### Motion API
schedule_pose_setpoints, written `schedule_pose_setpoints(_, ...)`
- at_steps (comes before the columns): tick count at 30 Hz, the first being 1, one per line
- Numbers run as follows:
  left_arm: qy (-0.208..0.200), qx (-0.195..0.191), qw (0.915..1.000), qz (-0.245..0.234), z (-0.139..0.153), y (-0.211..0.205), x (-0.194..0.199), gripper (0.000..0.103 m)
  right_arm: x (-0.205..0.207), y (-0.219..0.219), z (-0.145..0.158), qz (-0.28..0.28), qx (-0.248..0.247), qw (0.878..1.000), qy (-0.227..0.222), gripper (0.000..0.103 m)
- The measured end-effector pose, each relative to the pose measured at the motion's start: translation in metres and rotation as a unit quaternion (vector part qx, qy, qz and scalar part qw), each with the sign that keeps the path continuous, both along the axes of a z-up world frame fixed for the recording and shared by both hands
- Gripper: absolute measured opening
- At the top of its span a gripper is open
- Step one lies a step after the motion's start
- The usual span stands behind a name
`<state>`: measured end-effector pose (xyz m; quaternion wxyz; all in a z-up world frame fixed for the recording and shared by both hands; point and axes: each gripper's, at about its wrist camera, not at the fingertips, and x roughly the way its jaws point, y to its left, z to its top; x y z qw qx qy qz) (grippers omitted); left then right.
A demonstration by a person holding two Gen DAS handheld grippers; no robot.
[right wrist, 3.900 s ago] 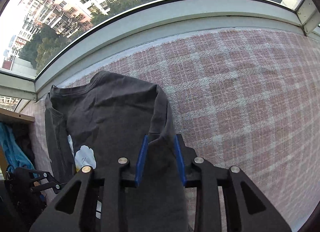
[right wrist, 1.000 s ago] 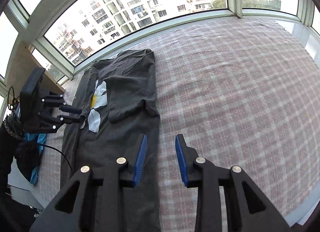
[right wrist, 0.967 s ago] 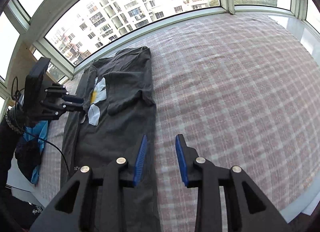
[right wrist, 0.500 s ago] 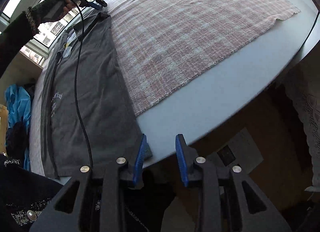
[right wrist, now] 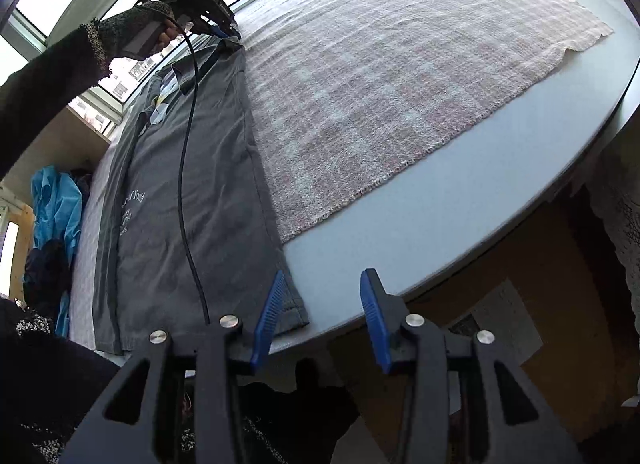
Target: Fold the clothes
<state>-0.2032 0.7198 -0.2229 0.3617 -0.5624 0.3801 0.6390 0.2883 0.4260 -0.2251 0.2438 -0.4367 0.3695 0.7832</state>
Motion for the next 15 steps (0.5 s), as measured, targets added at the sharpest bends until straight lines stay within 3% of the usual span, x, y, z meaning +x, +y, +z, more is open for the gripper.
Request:
schedule_pose_setpoints(5,-0.015,0.017,0.9997,0.002,0.003,-0.015,-0.007,0.008,-0.017,-0.016,-0.008,0.047,0.01,0.999,-0.014,0.04)
schedule_pose_setpoints(11,-0.024,0.03,0.9993,-0.003,0.007,-0.028,-0.009,0.007,-0.039,-0.039,-0.008,0.099,0.085,0.989,-0.072,0.038)
schedule_pose_setpoints(12,-0.025,0.032,0.9992,-0.004,0.007,-0.031,-0.01,0.007,-0.042,-0.043,-0.008,0.109,0.087,0.987,-0.076,0.035)
schedule_pose_setpoints(13,-0.026,0.034,0.9991,-0.005,0.008,-0.033,-0.01,0.007,-0.045,-0.046,-0.008,0.118,0.088,0.986,-0.081,0.017)
schedule_pose_setpoints(14,-0.027,0.036,0.999,-0.007,0.009,-0.035,-0.011,0.007,-0.048,-0.05,-0.008,0.128,0.09,0.984,-0.085,0.007)
schedule_pose_setpoints(15,-0.028,0.038,0.9988,-0.01,0.011,-0.037,-0.011,0.007,-0.049,-0.051,-0.007,0.13,0.089,0.984,-0.088,0.007)
